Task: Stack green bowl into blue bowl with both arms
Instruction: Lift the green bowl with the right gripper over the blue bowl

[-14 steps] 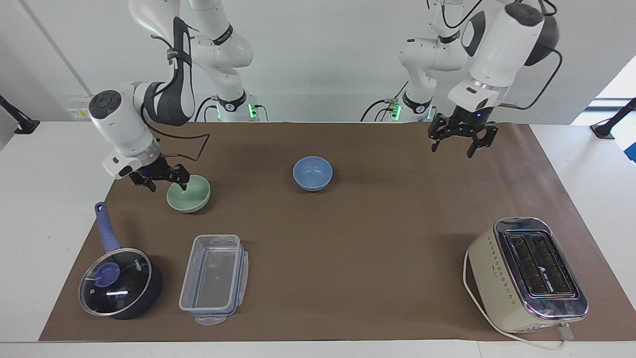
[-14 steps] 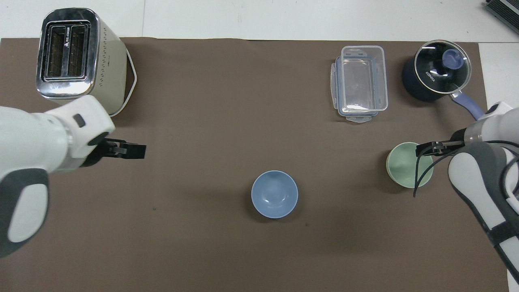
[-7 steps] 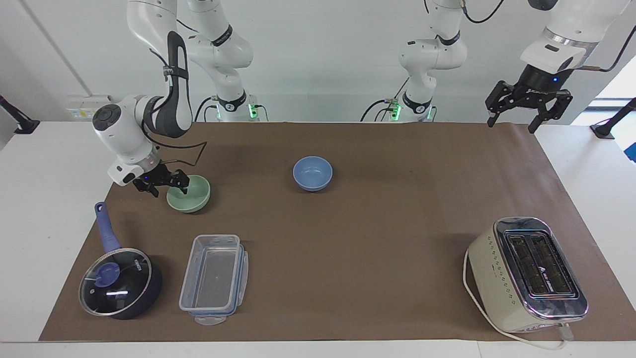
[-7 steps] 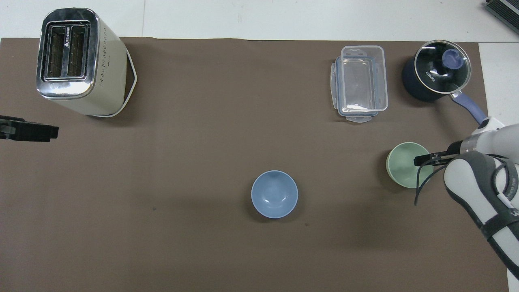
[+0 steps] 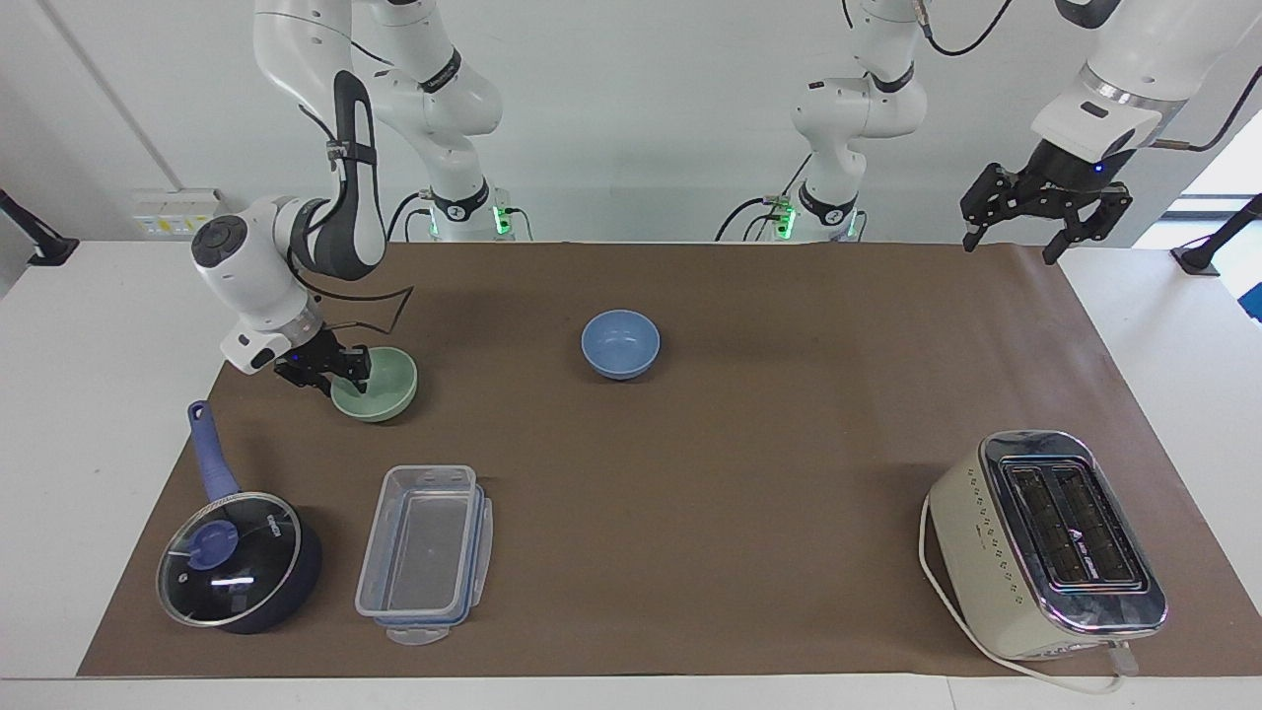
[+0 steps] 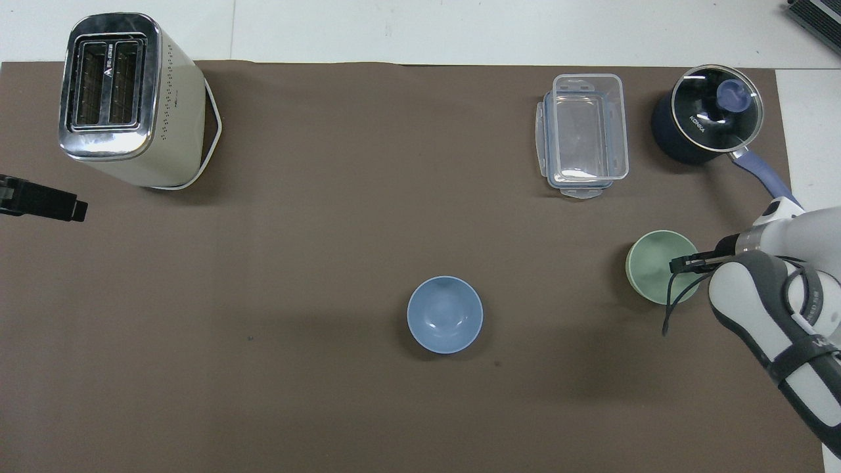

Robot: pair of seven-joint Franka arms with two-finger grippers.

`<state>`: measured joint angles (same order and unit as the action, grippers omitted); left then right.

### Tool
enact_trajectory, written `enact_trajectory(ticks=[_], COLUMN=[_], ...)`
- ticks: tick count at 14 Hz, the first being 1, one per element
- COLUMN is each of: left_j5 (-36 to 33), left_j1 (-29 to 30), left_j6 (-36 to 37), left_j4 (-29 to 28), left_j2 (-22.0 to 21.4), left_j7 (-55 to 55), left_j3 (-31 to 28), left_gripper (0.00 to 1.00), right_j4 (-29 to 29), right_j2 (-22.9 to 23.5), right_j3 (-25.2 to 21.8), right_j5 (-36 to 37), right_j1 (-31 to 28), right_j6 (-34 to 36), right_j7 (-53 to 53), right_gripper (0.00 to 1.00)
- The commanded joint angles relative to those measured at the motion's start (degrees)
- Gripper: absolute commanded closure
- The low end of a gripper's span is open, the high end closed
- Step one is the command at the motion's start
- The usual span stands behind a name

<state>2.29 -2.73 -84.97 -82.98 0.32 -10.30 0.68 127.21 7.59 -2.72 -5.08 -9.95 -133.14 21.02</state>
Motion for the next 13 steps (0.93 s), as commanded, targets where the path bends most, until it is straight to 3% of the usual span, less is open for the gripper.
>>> enact_trajectory(ticks=[1, 4, 6, 13], left_j5=[-2.2, -3.43, -3.34, -3.08], left_j1=[0.45, 0.01, 0.09, 0.53], left_j6=[2.18, 2.8, 3.06, 2.62], left_j4=[0.98, 0.98, 0.54, 0.63], left_j2=[-0.15, -0.24, -0.41, -0.41], left_j7=[-0.34, -0.25, 0.54, 0.72], left_j3=[0.37, 0.46, 0.55, 0.37], left_gripper=[0.0, 0.0, 0.0, 0.0], right_j4=[-0.9, -2.23, -2.93, -15.84], right_j2=[-0.03, -0.81, -4.14, -10.48], right_j3=[0.35, 0.44, 0.61, 1.4], right_j5=[-2.03, -2.74, -2.92, -6.52], right_j1=[-0.68, -0.59, 0.19, 2.74], right_j6=[-0.36, 0.43, 2.52, 22.12], right_j7=[2.45, 2.63, 2.45, 1.84], right_gripper=[1.0, 1.0, 1.0, 1.0])
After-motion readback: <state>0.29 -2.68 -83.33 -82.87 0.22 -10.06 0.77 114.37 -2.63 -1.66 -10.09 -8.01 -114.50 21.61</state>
